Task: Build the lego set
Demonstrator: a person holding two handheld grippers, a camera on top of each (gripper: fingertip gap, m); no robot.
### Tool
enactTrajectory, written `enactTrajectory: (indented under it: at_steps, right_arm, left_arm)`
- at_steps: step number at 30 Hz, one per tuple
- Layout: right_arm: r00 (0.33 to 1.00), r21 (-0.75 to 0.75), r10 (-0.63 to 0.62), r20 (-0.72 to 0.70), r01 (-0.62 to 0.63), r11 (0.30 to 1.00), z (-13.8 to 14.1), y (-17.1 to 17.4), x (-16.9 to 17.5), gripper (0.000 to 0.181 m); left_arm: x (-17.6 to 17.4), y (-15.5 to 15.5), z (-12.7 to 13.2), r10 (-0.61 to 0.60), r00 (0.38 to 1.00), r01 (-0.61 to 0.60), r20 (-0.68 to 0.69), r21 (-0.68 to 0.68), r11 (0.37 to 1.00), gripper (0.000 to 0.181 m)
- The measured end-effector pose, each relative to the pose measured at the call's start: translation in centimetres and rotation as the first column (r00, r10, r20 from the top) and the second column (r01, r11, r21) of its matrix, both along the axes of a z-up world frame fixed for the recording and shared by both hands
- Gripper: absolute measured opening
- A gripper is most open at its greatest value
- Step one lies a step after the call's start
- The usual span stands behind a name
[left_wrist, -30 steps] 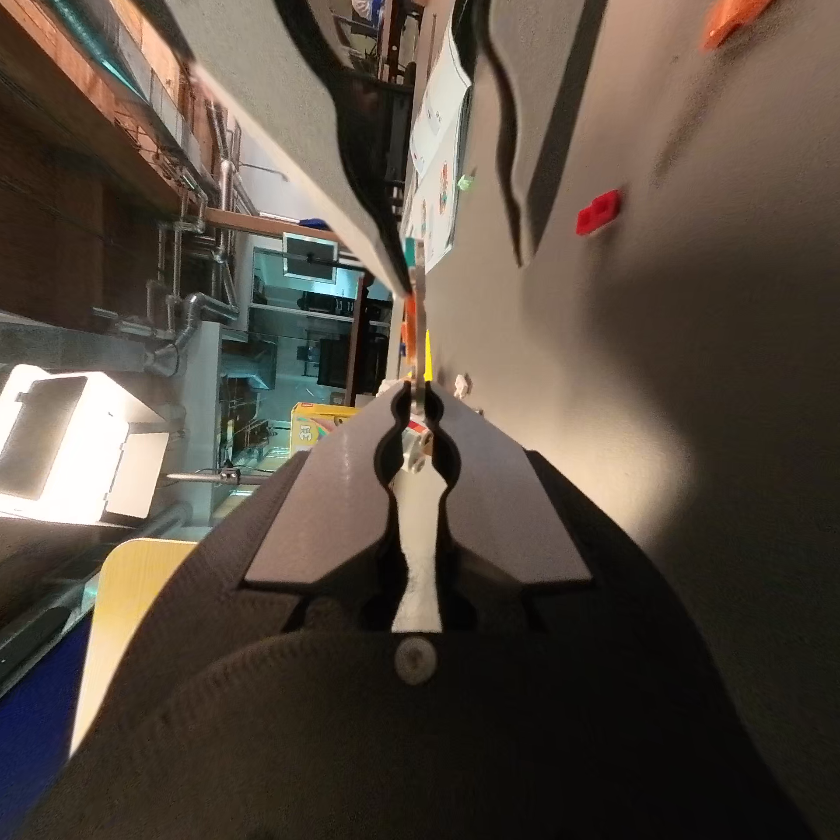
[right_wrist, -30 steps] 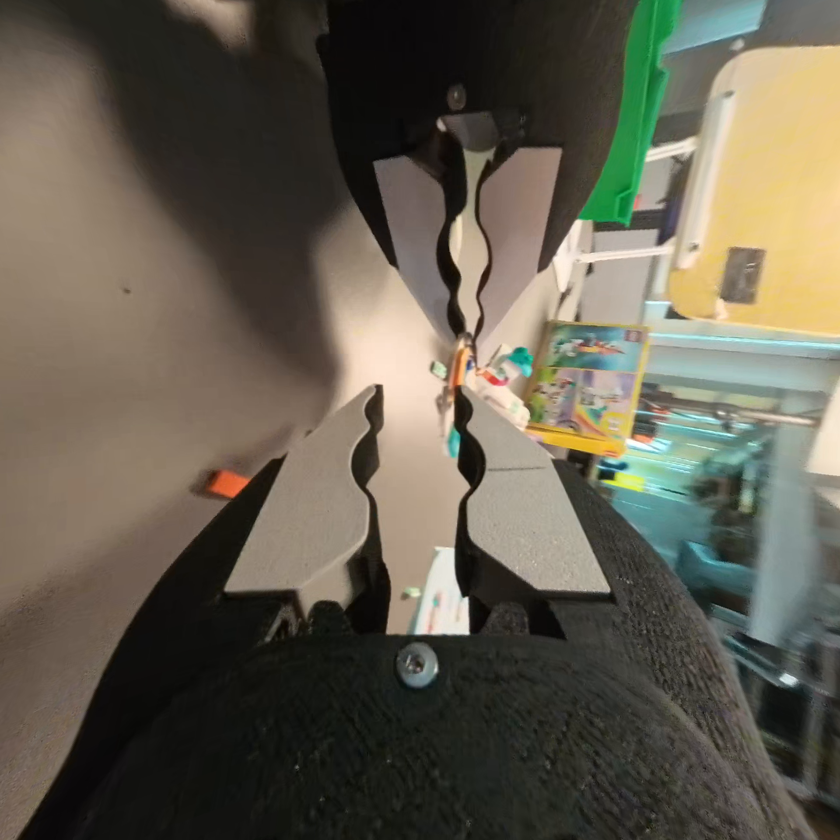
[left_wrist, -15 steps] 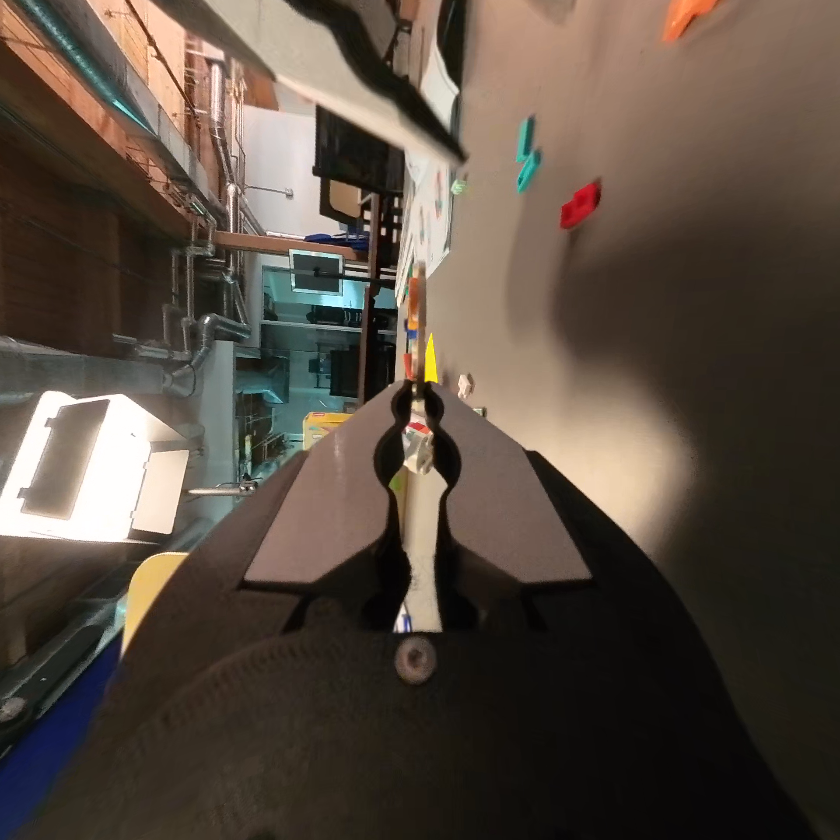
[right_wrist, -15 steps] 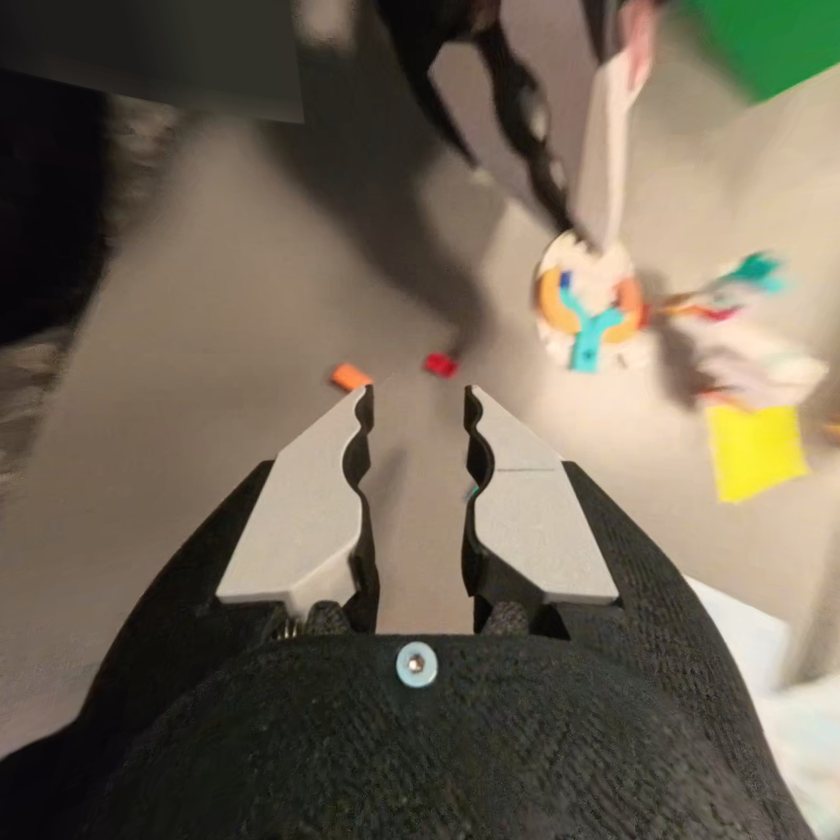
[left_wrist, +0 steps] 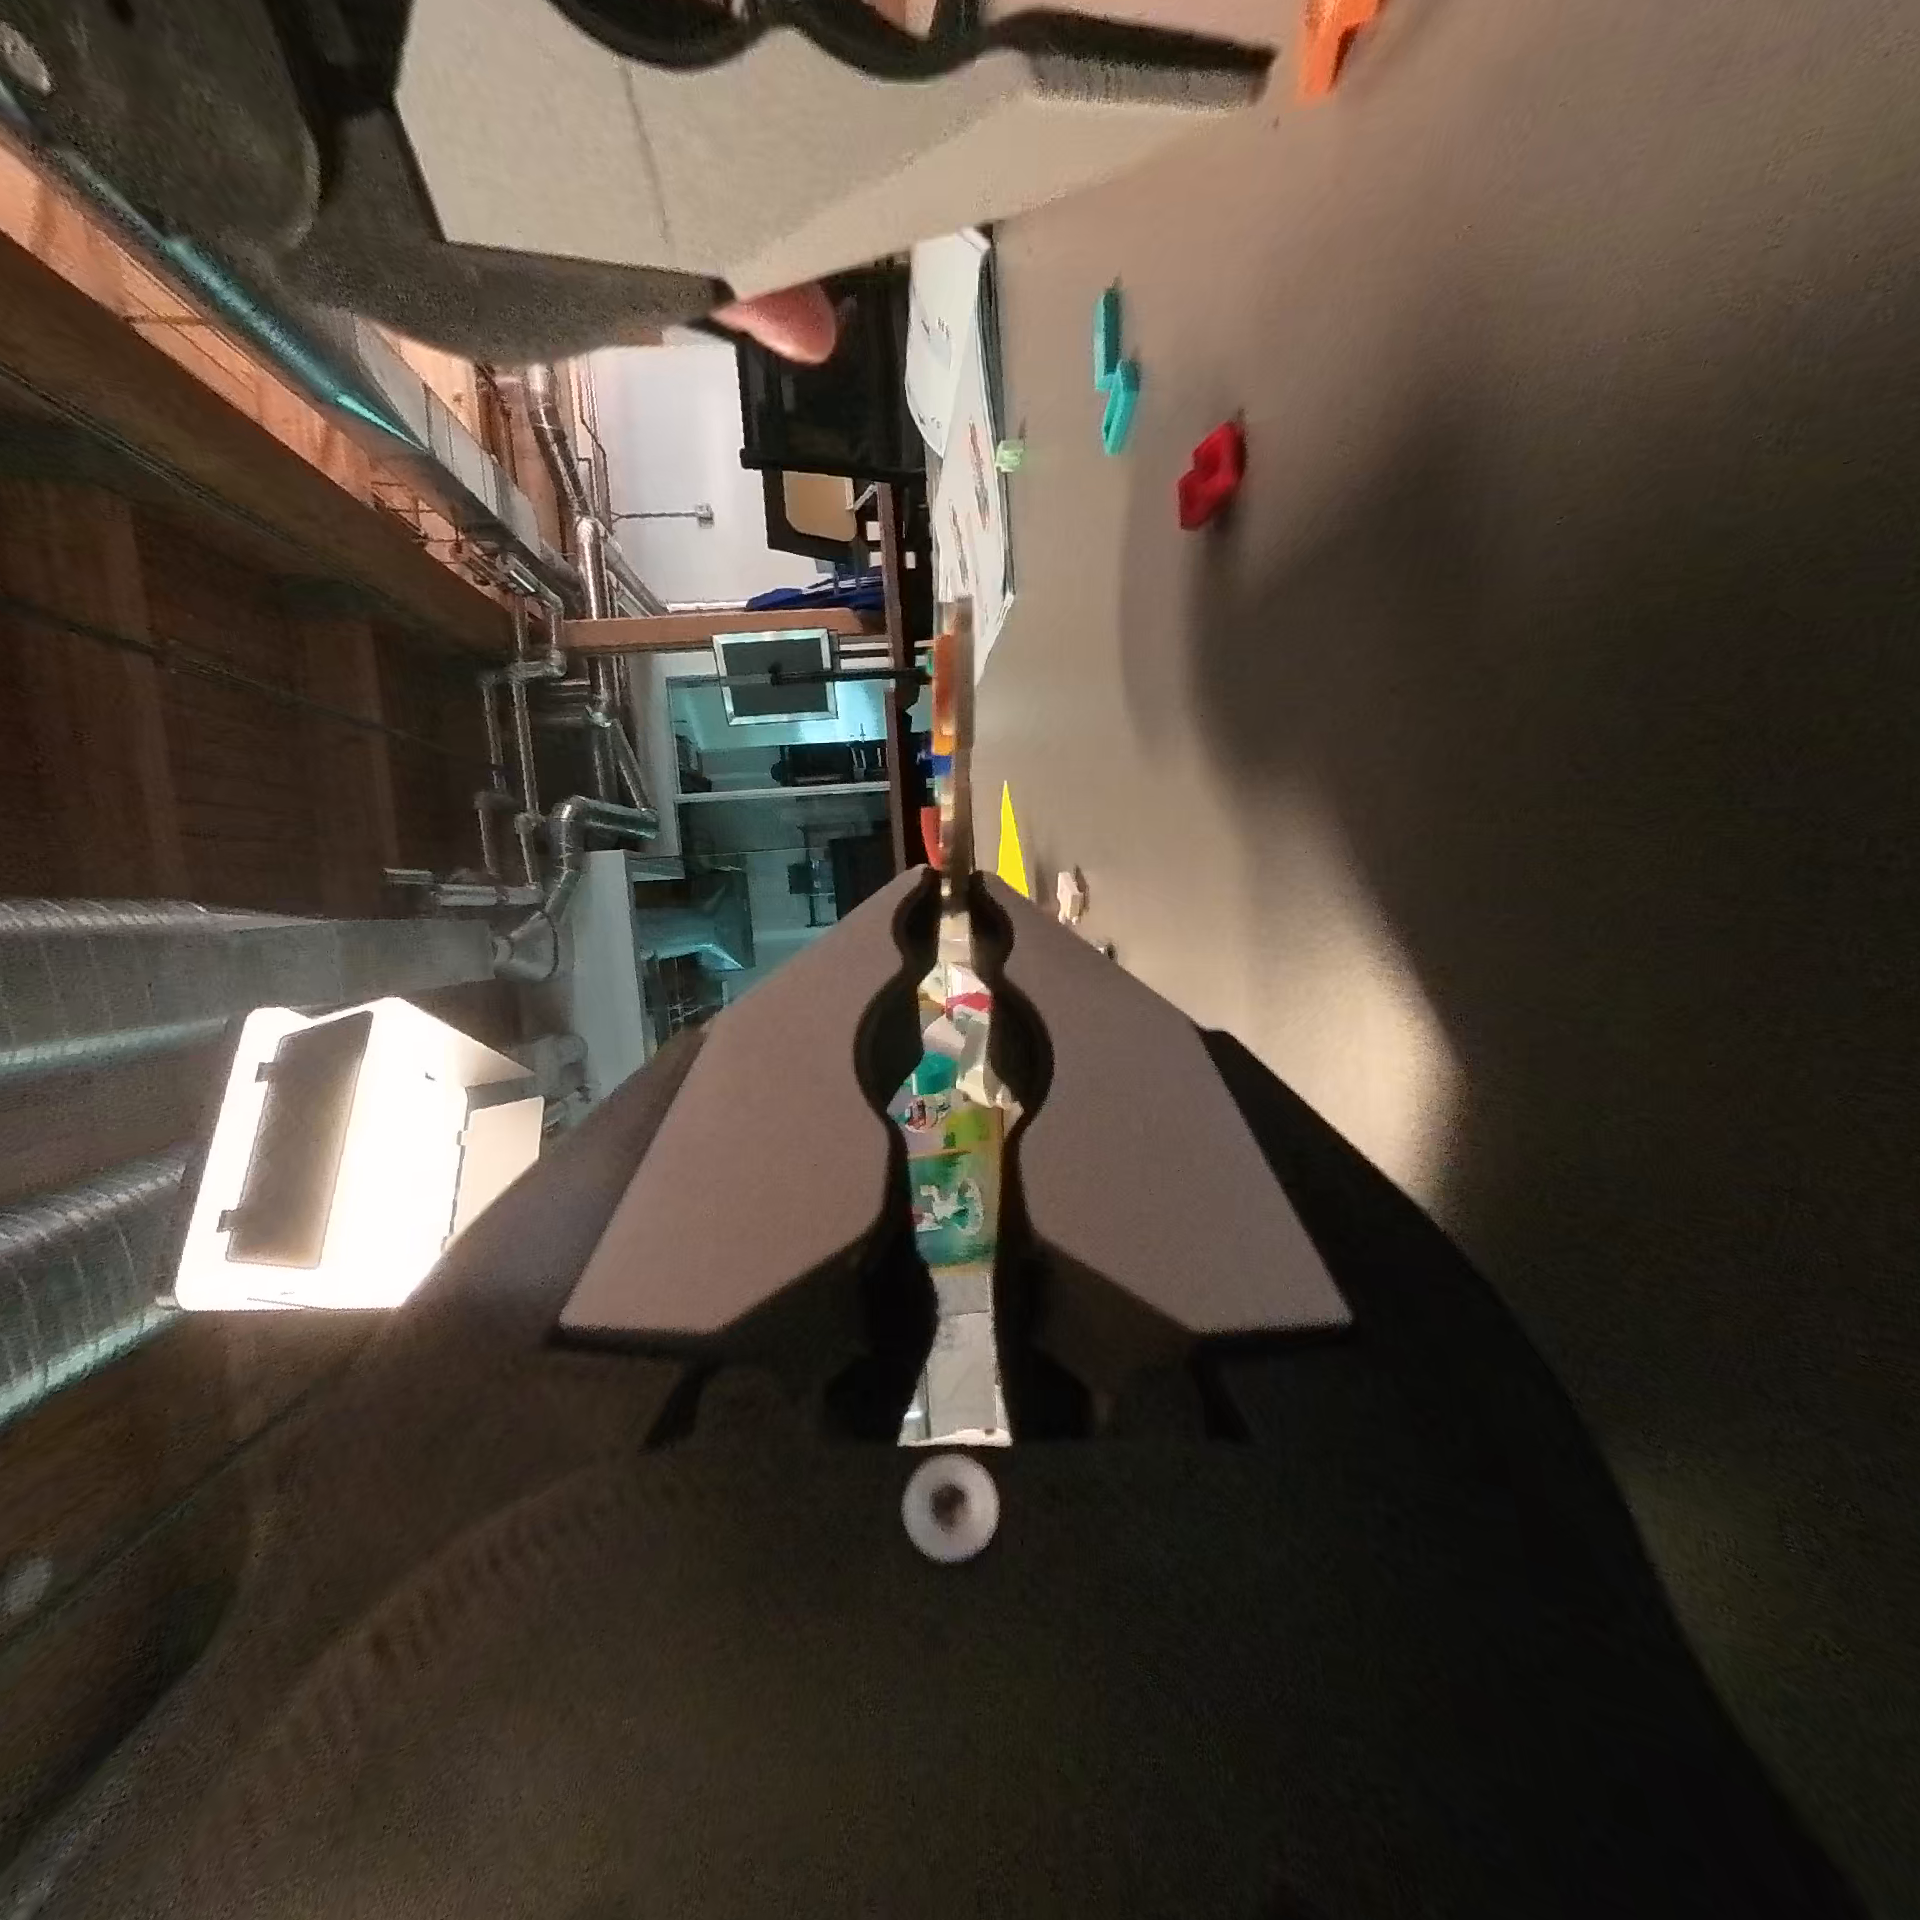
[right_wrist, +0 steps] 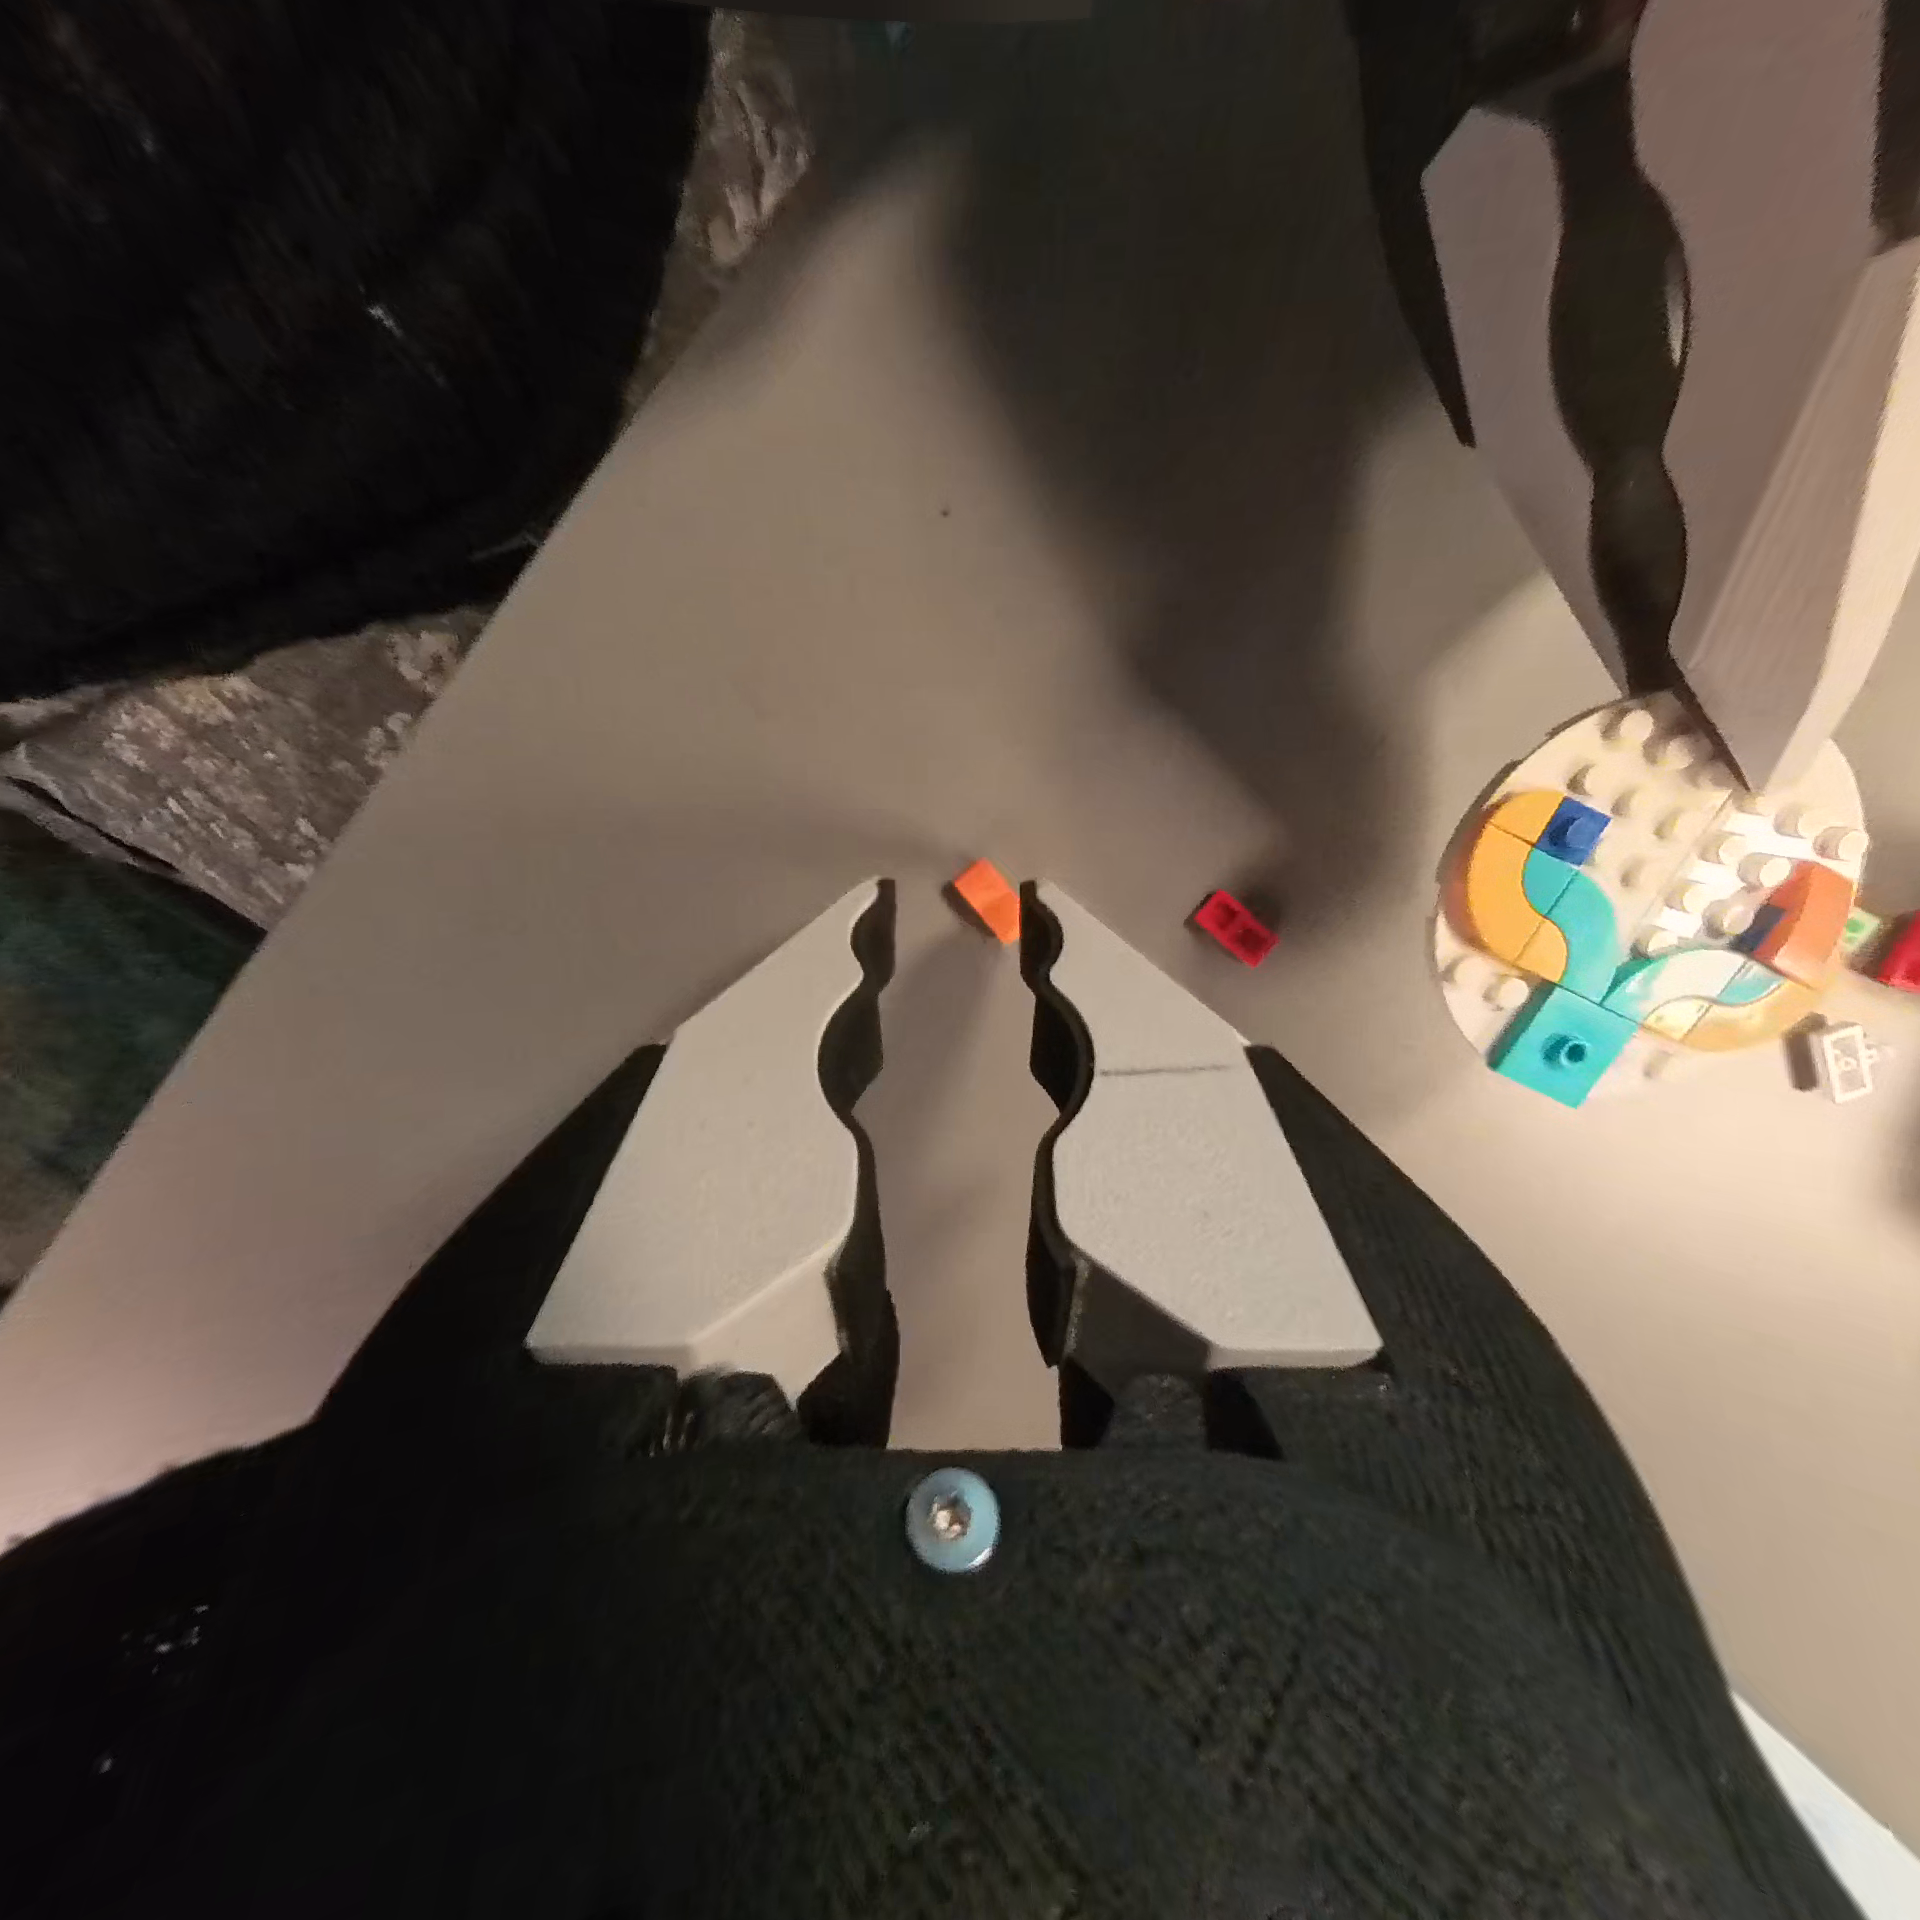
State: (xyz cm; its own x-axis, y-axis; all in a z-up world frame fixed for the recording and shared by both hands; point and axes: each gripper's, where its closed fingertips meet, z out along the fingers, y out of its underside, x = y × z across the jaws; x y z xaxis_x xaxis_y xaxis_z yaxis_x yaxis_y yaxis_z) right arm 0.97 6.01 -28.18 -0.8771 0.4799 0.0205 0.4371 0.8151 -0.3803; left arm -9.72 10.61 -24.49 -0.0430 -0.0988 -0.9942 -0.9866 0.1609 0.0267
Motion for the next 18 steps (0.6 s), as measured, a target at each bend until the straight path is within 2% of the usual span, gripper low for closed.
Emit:
enactTrajectory:
  at_steps: [5, 8, 10, 13, 18]
  right_arm:
    - [1.000, 0.017, -0.028, 0.011, 0.028, 0.999, -0.1, 0.4, -0.2, 0.021]
    - [0.989, 0.037, -0.146, 0.018, 0.145, 0.989, 0.5, 1.2, -0.2, 0.022]
    - [0.967, -0.003, -0.238, 0.093, 0.240, 0.971, 0.8, 0.7, 0.8, 0.018]
    - [0.925, -0.037, -0.353, 0.138, 0.361, 0.932, 0.3, 0.2, 1.4, 0.023]
    - [0.898, -0.050, -0.423, 0.118, 0.431, 0.901, -0.6, -0.1, 1.1, 0.025]
  left_arm:
    - [0.0, 0.0, -0.1, 0.002, 1.000, -0.003, -0.007, -0.001, 1.000, 0.004]
    - [-0.1, 0.1, -0.2, 0.007, 1.000, -0.007, -0.004, -0.009, 1.000, 0.004]
    - [-0.1, 0.1, -0.3, 0.010, 1.000, -0.010, -0.004, -0.013, 1.000, 0.004]
    - [0.0, 0.2, -0.4, 0.009, 1.000, -0.009, -0.002, -0.018, 1.000, 0.004]
    - [-0.1, 0.2, -0.5, 0.015, 1.000, -0.015, -0.005, -0.026, 1.000, 0.004]
